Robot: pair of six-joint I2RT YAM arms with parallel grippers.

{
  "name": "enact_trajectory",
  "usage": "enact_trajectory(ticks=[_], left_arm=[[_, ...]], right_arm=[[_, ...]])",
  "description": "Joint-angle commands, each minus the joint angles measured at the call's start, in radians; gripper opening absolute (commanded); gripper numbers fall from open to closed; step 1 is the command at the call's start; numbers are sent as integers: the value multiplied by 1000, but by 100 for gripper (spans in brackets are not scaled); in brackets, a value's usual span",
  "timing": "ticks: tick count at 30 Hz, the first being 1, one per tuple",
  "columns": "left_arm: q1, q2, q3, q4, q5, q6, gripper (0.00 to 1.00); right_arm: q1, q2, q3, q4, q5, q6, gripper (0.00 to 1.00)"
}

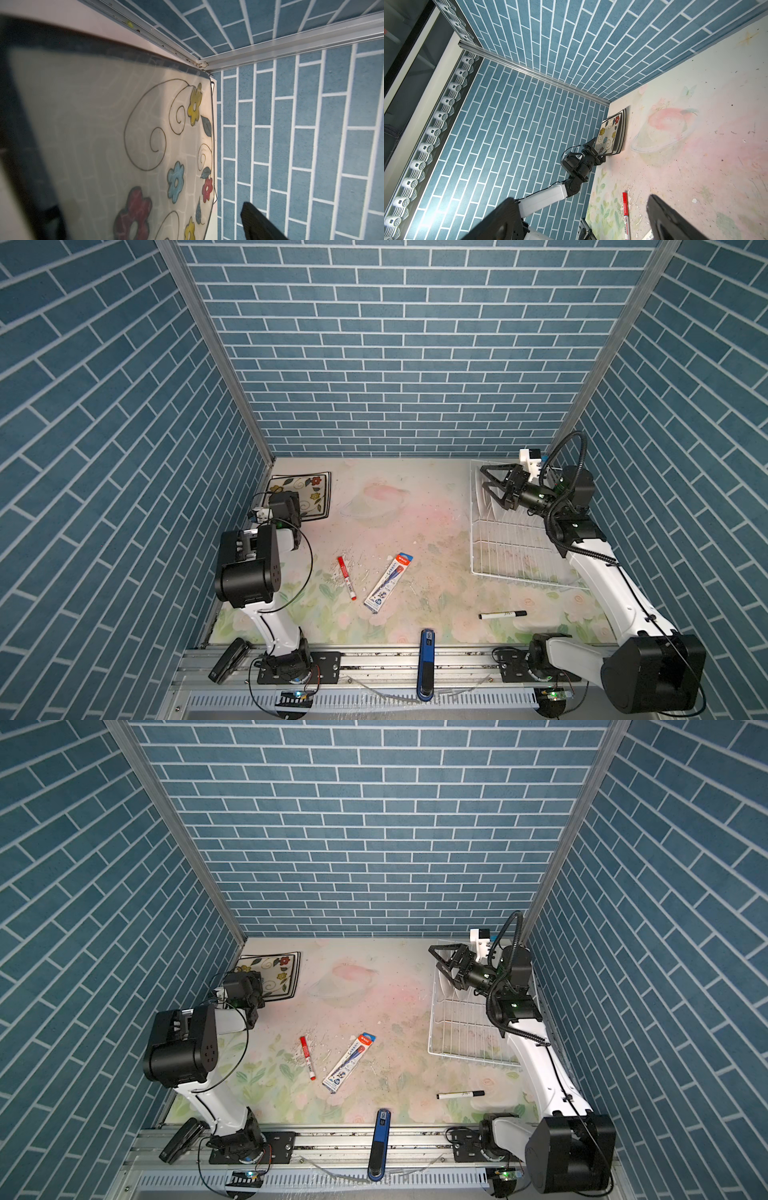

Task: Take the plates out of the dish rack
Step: 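Set the plate flat on the stack and open the left gripper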

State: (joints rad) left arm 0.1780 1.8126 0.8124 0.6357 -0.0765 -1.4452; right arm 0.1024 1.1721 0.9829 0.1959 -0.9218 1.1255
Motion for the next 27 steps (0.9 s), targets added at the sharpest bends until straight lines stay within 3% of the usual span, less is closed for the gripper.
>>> enact_trajectory(ticks=[1,13,27], left_arm=[[-5,-4,44,58,21,20,84],[-5,-11,48,27,29,35,85],[-5,-32,96,-136,26,79,91]], right_arm=[[-6,-26,25,5,-20,-32,99],[-9,-25,26,4,-22,-32,99],[-9,-28,33,-2,-20,-33,99]])
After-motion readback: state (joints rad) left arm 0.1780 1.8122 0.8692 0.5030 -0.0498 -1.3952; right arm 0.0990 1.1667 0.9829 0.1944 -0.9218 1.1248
